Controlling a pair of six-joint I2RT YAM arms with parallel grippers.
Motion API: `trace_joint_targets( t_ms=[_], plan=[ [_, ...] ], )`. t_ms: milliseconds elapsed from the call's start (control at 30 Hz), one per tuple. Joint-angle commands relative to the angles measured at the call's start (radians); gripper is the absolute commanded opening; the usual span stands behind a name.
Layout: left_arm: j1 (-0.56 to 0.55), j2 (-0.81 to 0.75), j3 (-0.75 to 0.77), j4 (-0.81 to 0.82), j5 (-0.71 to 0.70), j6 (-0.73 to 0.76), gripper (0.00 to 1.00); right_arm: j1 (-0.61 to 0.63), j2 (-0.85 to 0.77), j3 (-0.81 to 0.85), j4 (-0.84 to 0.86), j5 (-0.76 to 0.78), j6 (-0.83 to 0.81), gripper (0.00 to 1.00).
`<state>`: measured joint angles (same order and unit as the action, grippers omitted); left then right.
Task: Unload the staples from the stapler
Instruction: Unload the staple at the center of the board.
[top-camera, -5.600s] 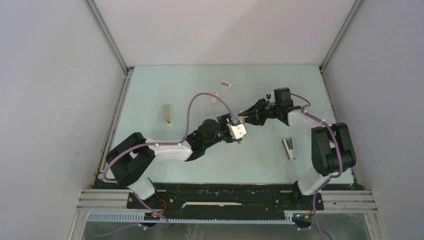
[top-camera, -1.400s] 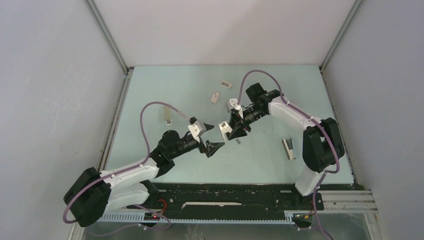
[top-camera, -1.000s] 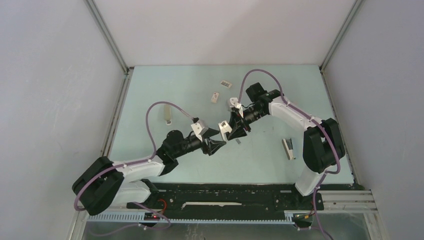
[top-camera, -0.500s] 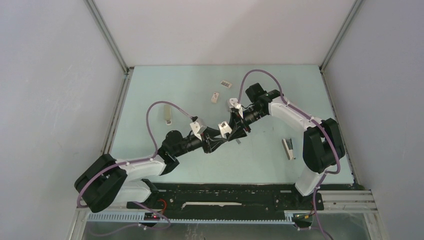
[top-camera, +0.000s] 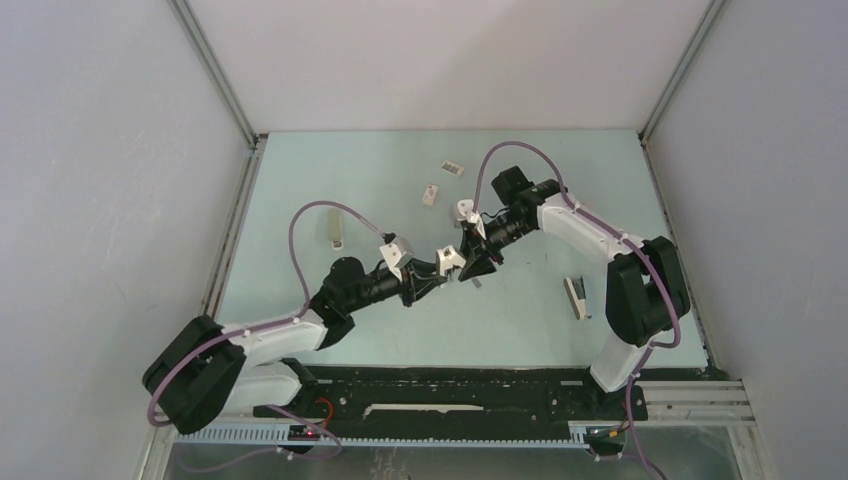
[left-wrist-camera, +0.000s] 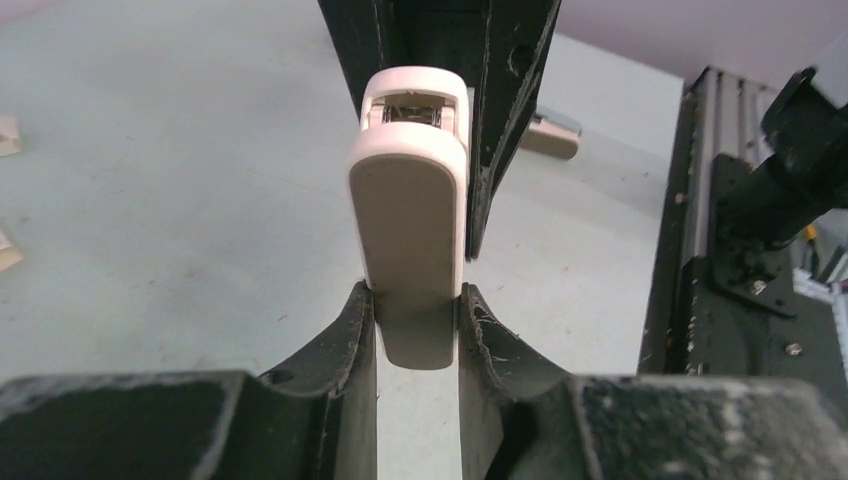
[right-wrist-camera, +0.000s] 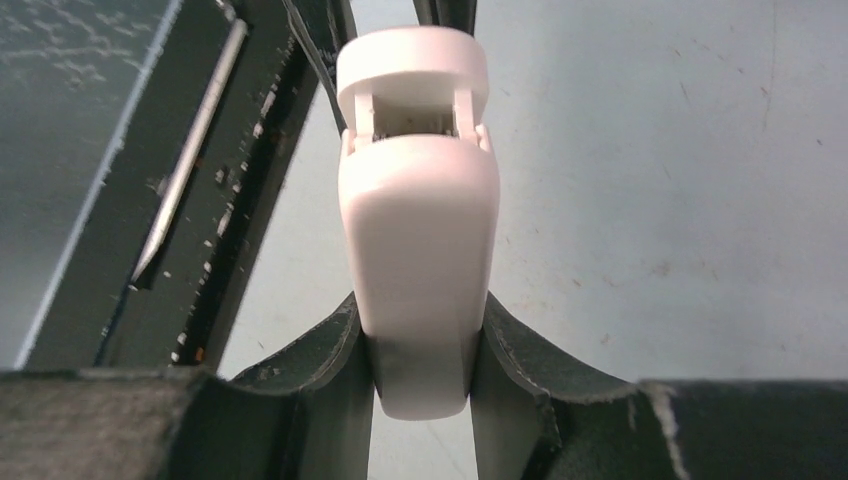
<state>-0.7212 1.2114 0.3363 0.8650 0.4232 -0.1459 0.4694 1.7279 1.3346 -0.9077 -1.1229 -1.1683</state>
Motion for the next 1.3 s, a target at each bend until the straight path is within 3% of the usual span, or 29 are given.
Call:
trace_joint_targets(
  t_ms=[0, 300, 533, 667, 867, 1033, 1167, 1267],
  plan=[
    [0.037, -0.092, 0.076, -0.319, 0.023, 0.244, 0.0, -0.05, -0.018, 0.004, 0.028, 0.12, -0.017, 0.0],
    [0.092, -0.012, 0.294, -0.807, -0.056, 0.51, 0.0, -0.015, 0.003, 0.003, 0.179, 0.419, 0.096, 0.0],
    [0.095, 0.07, 0.402, -0.972, -0.091, 0.574, 0.0, 0.046, 0.054, 0.004, 0.238, 0.551, 0.2, 0.0],
    [0.097, 0.092, 0.429, -1.017, -0.101, 0.578, 0.0, 0.055, 0.054, -0.017, 0.288, 0.532, 0.249, 0.0],
    [0.101, 0.075, 0.412, -1.0, -0.095, 0.569, 0.0, 0.037, 0.038, -0.033, 0.276, 0.447, 0.246, 0.0],
    [0.103, 0.061, 0.393, -0.884, -0.015, 0.442, 0.01, 0.037, 0.008, -0.033, 0.235, 0.287, 0.287, 0.0],
    [0.103, 0.046, 0.352, -0.702, 0.074, 0.266, 0.1, 0.038, -0.011, -0.033, 0.217, 0.14, 0.347, 0.0],
    [0.103, 0.033, 0.289, -0.515, 0.123, 0.121, 0.24, 0.037, -0.019, -0.033, 0.206, 0.071, 0.379, 0.0]
  ],
)
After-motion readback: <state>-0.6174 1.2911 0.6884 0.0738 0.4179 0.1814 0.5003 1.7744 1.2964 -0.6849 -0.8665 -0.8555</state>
